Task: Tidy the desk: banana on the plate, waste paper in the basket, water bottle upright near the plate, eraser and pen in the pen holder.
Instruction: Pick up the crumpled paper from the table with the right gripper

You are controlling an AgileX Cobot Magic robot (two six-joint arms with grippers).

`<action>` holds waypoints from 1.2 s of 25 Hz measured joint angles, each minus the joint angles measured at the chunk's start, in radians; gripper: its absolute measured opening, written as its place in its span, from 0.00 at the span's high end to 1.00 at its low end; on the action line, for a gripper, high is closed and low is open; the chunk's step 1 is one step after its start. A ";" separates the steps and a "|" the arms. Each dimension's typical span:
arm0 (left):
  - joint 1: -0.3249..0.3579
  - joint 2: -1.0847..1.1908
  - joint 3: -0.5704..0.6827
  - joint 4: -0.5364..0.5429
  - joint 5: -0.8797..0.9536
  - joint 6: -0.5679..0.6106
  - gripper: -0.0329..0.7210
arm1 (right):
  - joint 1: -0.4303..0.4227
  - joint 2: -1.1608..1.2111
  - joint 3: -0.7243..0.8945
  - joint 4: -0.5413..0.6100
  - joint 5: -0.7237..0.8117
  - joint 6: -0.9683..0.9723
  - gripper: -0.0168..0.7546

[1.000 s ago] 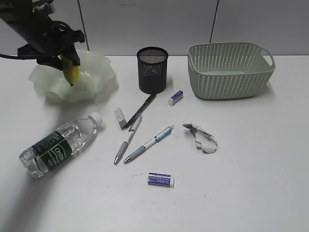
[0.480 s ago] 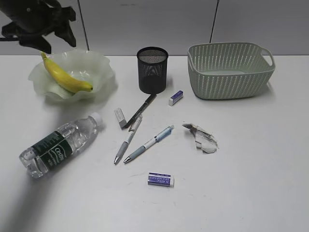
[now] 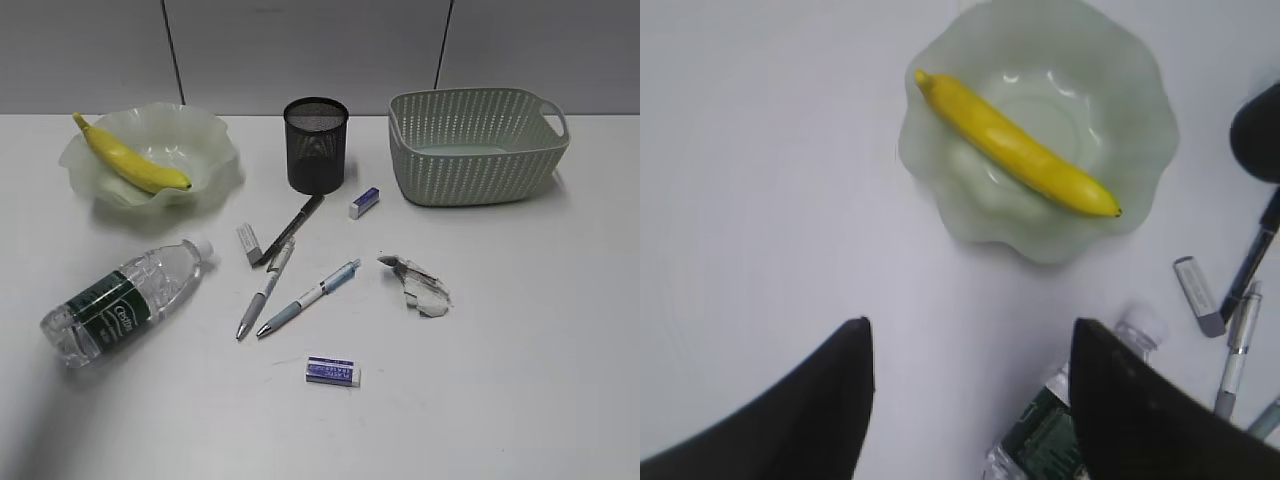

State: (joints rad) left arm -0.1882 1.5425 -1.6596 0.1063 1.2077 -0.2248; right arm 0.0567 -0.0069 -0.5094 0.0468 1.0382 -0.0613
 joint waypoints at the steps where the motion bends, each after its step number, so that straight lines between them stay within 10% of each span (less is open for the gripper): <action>1: -0.003 -0.050 0.014 0.002 0.000 0.000 0.35 | 0.000 0.000 0.000 0.000 0.000 0.000 0.43; 19: -0.007 -1.221 0.879 0.001 -0.042 0.004 0.46 | 0.000 0.000 0.000 0.025 -0.001 0.000 0.44; 30: -0.007 -1.547 1.076 -0.050 -0.014 0.121 0.50 | 0.000 0.247 -0.067 0.218 -0.222 -0.197 0.56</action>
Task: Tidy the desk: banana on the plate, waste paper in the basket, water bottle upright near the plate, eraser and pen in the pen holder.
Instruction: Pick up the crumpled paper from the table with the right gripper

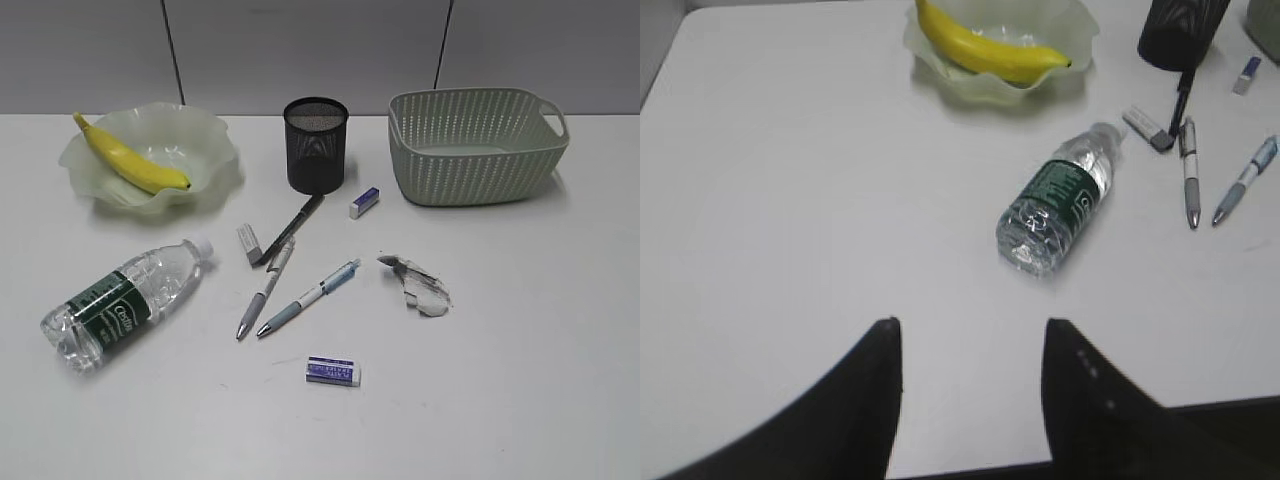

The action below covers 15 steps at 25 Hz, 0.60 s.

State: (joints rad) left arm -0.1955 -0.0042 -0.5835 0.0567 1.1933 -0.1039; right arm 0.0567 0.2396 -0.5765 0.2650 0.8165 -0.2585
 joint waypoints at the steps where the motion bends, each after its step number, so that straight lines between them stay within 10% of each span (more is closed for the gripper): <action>1: 0.000 -0.002 0.003 -0.002 -0.008 0.001 0.50 | 0.000 0.051 -0.012 0.037 -0.005 -0.044 0.56; 15: 0.000 -0.002 0.046 -0.003 -0.132 0.017 0.51 | 0.114 0.958 -0.417 0.189 0.044 -0.300 0.48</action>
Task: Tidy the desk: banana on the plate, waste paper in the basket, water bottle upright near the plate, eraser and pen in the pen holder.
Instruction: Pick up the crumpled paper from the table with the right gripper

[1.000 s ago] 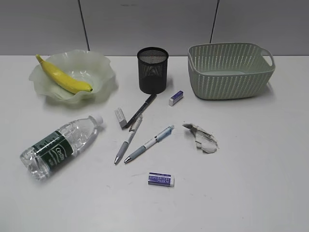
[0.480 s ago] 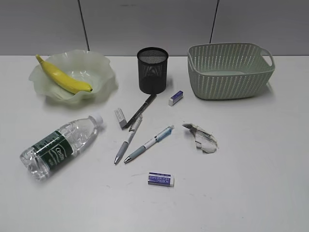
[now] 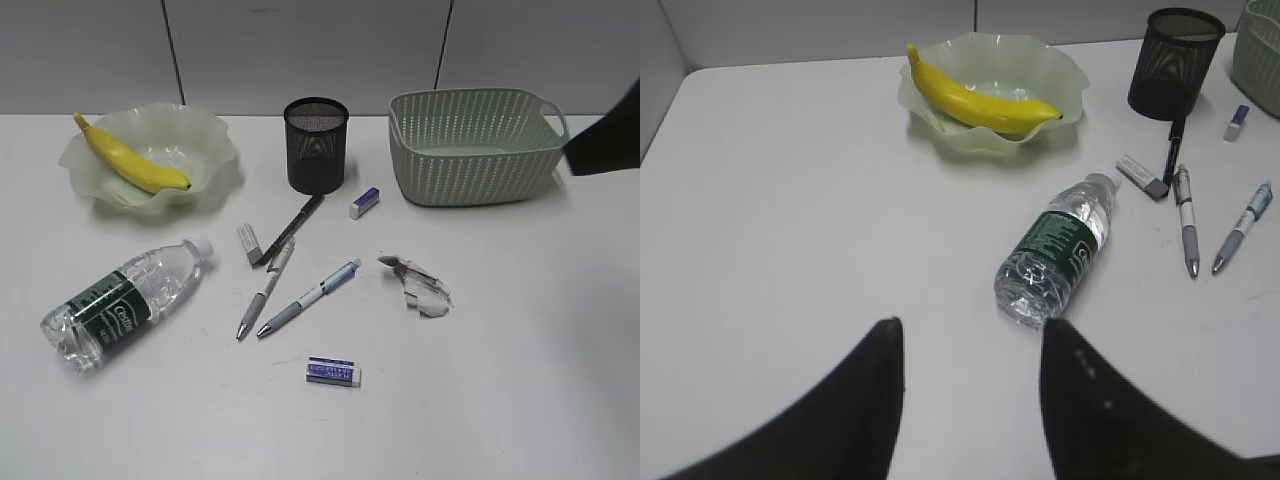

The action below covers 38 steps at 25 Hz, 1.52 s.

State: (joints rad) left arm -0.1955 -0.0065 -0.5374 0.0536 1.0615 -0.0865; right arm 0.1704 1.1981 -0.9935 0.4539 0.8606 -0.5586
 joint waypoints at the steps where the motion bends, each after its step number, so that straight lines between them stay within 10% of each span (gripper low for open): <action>1: 0.000 0.000 0.000 0.000 -0.001 0.000 0.51 | 0.030 0.060 -0.024 -0.012 0.000 0.000 0.46; 10: 0.000 0.000 0.000 0.000 -0.001 0.001 0.51 | 0.247 0.506 -0.177 -0.148 -0.080 0.009 0.37; 24: 0.000 0.000 0.000 0.000 -0.001 0.001 0.51 | 0.255 0.916 -0.360 -0.257 -0.090 0.150 0.29; 32: 0.000 0.000 0.000 0.000 -0.001 0.001 0.51 | 0.255 0.940 -0.385 -0.258 -0.010 0.151 0.86; 38: 0.000 0.000 0.000 0.000 -0.001 0.001 0.51 | 0.255 0.879 -0.444 -0.244 0.052 0.151 0.91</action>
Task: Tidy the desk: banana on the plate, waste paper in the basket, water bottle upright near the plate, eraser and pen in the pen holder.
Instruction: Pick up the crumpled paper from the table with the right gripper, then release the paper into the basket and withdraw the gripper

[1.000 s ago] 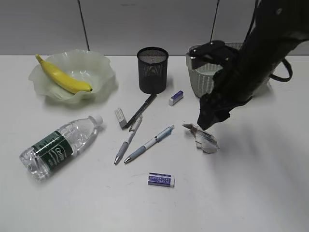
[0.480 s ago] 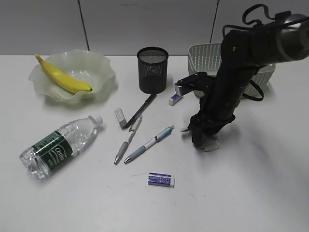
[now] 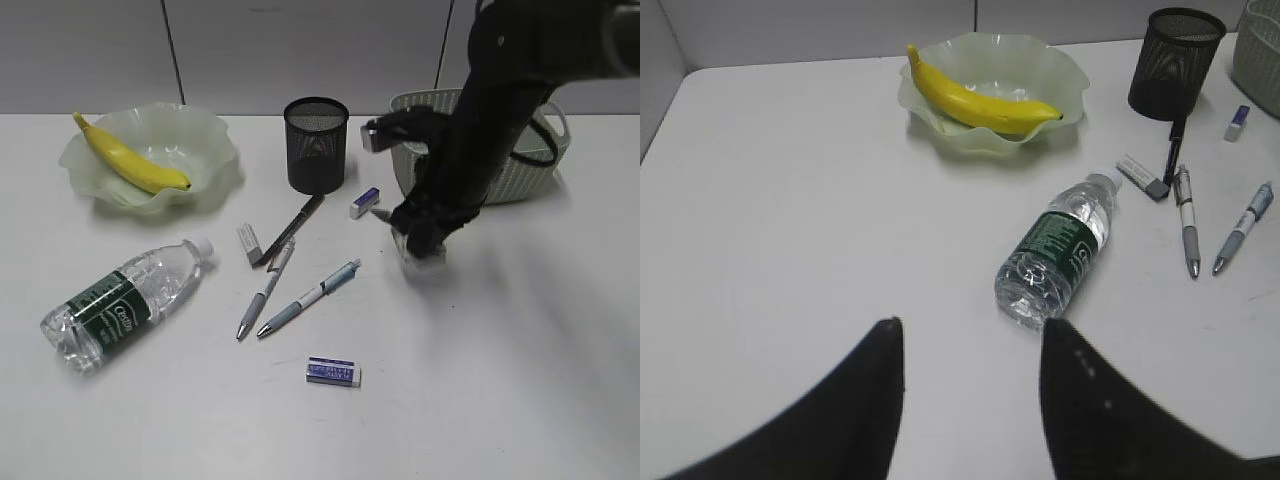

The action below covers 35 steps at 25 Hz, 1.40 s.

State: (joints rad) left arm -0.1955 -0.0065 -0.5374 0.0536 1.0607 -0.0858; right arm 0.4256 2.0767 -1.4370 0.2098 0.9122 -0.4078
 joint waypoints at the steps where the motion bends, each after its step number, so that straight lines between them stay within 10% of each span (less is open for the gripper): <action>1: 0.000 0.000 0.000 0.000 0.000 0.000 0.51 | 0.000 -0.027 -0.008 0.001 -0.004 0.000 0.91; 8: 0.000 0.000 0.000 0.000 0.000 0.000 0.51 | 0.000 -0.192 -0.065 -0.099 -0.181 0.051 0.91; 15: 0.000 0.000 0.000 0.000 0.000 0.000 0.51 | -0.035 -0.173 -0.069 -0.546 -0.334 0.369 0.92; 22: 0.000 0.000 0.000 0.000 -0.001 0.000 0.51 | -0.151 -0.079 -0.070 -0.591 -0.468 0.505 0.91; 30: 0.000 0.000 0.000 0.000 -0.002 0.000 0.51 | -0.173 -0.045 -0.072 -0.536 -0.498 0.527 0.46; 35: 0.000 0.000 0.000 0.000 -0.002 0.000 0.51 | -0.173 -0.066 -0.073 -0.495 -0.359 0.529 0.40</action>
State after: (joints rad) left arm -0.1955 -0.0065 -0.5374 0.0536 1.0590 -0.0858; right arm 0.2525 2.0108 -1.5100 -0.2855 0.5536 0.1214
